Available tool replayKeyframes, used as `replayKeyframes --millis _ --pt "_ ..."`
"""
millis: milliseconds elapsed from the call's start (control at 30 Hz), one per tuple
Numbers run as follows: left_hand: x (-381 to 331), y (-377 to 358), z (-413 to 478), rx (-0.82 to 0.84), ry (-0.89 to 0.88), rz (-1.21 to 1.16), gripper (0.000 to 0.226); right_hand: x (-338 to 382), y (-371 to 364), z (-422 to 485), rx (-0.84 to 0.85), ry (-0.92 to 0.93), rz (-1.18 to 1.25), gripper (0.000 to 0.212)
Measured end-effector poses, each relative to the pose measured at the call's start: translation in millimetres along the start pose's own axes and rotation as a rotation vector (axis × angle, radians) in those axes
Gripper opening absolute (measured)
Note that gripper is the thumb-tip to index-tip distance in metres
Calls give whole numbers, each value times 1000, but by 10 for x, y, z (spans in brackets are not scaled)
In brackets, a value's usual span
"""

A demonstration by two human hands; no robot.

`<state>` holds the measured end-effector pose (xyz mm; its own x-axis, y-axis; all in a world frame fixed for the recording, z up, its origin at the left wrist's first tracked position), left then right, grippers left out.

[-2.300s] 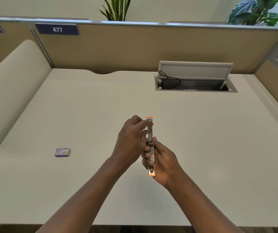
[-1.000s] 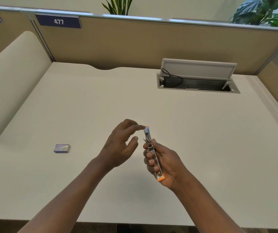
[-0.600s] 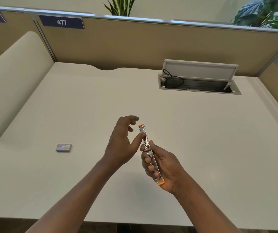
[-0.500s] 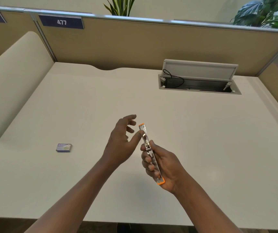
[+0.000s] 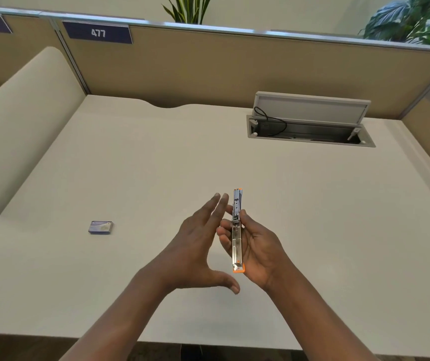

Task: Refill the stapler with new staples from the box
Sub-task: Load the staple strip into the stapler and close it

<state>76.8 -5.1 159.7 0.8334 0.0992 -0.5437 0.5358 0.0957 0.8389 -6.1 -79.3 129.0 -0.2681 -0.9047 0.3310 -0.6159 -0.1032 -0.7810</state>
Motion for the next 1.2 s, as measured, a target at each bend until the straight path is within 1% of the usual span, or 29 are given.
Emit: replayKeyframes --millis 67,133,200,233,367,433,533,600,667,733,867,933,1033,1200 --pt "20 74 32 -65 20 23 146 -25 -12 12 6 -20 10 35" --pt "33 143 43 -136 24 12 131 -61 -19 15 24 -48 7 33" --pt "72 191 46 -184 58 -82 116 -90 -31 4 56 -59 -21 33" --pt "92 205 50 -196 88 -150 112 -104 -36 -4 75 -63 -43 34" --pt "200 177 90 -219 242 -429 107 -153 -20 -30 146 -81 -98 34" --pt "232 133 102 -227 275 -525 101 -144 -22 -33 191 -85 -127 35" --pt "258 104 123 -235 290 -556 86 -137 -28 -40 226 -100 -201 40" --pt "267 112 137 -243 301 -628 75 -170 -7 -53 230 -124 -225 44" --pt "273 114 152 -227 328 -722 66 -198 29 -62 236 -138 -205 35" --pt "266 103 159 -208 339 -787 56 -223 54 -66 242 -152 -195 31" --pt "245 78 147 -229 394 -874 37 -270 63 -59 263 -171 -269 38" --pt "212 55 144 -237 426 -889 34 -284 73 -44 274 -166 -288 43" --pt "197 22 138 -264 481 -881 38 -286 81 -37 289 -153 -300 46" --pt "166 -1 138 -303 508 -870 40 -265 81 -51 293 -126 -317 46"
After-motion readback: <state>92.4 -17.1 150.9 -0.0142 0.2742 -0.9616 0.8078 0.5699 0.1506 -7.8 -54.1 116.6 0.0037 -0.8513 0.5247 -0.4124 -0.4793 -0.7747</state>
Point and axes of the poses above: each hand's wrist, its own z-axis towards the middle knuckle, its own y-axis out of the back of the hand, x = y × z, the point moved 7 cm from there along z, towards the middle knuckle, and after that the axes turned 10 degrees about z, right-handed, at the moved point
